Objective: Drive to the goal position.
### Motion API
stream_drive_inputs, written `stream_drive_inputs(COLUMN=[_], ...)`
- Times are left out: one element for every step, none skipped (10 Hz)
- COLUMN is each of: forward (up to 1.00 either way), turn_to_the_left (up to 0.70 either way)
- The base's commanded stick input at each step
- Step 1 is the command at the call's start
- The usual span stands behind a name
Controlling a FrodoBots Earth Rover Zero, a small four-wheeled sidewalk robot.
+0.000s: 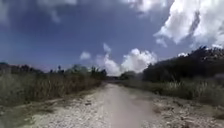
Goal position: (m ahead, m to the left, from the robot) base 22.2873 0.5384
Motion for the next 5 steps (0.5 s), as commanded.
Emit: stream_drive_inputs(forward=[1.00,1.00,1.00,1.00,1.00], turn_to_the_left=[0.00,0.00,0.00,0.00,0.00])
